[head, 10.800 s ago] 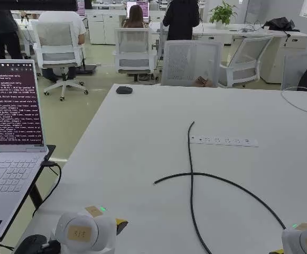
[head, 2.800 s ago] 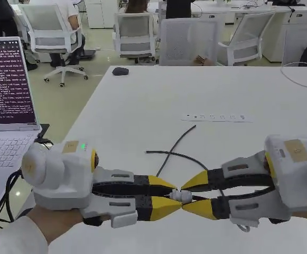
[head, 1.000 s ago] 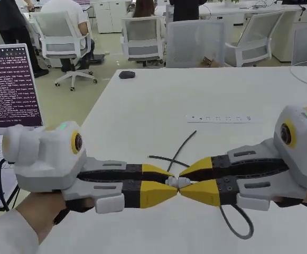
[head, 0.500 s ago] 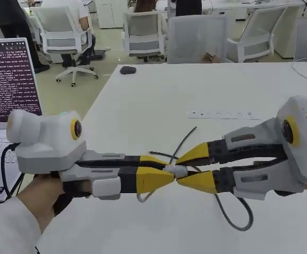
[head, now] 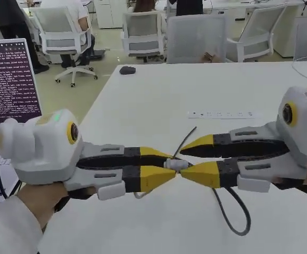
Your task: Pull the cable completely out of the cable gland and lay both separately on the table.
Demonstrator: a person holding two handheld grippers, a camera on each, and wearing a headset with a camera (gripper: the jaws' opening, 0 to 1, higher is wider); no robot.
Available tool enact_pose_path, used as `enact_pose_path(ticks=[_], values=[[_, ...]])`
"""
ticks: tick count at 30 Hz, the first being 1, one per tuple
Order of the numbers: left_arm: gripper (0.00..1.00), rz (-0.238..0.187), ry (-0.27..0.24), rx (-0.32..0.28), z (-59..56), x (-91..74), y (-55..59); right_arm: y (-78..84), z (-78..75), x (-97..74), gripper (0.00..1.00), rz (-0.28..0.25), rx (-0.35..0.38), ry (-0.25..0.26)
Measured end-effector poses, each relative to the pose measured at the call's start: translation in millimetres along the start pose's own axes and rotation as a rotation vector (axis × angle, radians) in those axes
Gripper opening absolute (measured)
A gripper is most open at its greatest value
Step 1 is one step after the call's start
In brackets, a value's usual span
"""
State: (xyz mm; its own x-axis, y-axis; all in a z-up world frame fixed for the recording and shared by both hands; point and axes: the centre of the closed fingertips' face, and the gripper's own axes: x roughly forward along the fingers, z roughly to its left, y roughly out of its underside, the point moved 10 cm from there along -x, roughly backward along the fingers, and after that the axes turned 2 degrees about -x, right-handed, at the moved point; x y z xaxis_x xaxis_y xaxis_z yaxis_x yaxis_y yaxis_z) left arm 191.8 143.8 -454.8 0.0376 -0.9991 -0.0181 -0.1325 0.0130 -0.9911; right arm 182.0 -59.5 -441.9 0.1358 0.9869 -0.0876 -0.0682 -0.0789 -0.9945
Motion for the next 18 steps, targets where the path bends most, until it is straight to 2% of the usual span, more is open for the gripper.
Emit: enact_pose_path(ticks=[3,7,11,14,18], values=[[0.15,-0.008,0.0,0.017,-0.4,0.2,-2.5,2.1,1.4,-1.1,0.22,-0.021,0.059,-0.029],[0.15,-0.015,0.002,0.024,-0.2,1.3,-4.4,2.6,5.1,1.1,0.22,-0.019,0.053,-0.032],[0.15,-0.016,0.008,0.035,-0.7,3.0,-5.5,3.1,5.7,2.6,0.13,-0.02,0.058,-0.033],[0.15,-0.011,0.007,0.037,-0.7,3.9,-5.6,2.9,5.9,3.0,0.12,-0.025,0.082,-0.038],[0.15,-0.003,-0.002,0.037,-0.5,3.9,-5.7,0.8,6.5,3.5,0.11,-0.01,0.071,-0.033]])
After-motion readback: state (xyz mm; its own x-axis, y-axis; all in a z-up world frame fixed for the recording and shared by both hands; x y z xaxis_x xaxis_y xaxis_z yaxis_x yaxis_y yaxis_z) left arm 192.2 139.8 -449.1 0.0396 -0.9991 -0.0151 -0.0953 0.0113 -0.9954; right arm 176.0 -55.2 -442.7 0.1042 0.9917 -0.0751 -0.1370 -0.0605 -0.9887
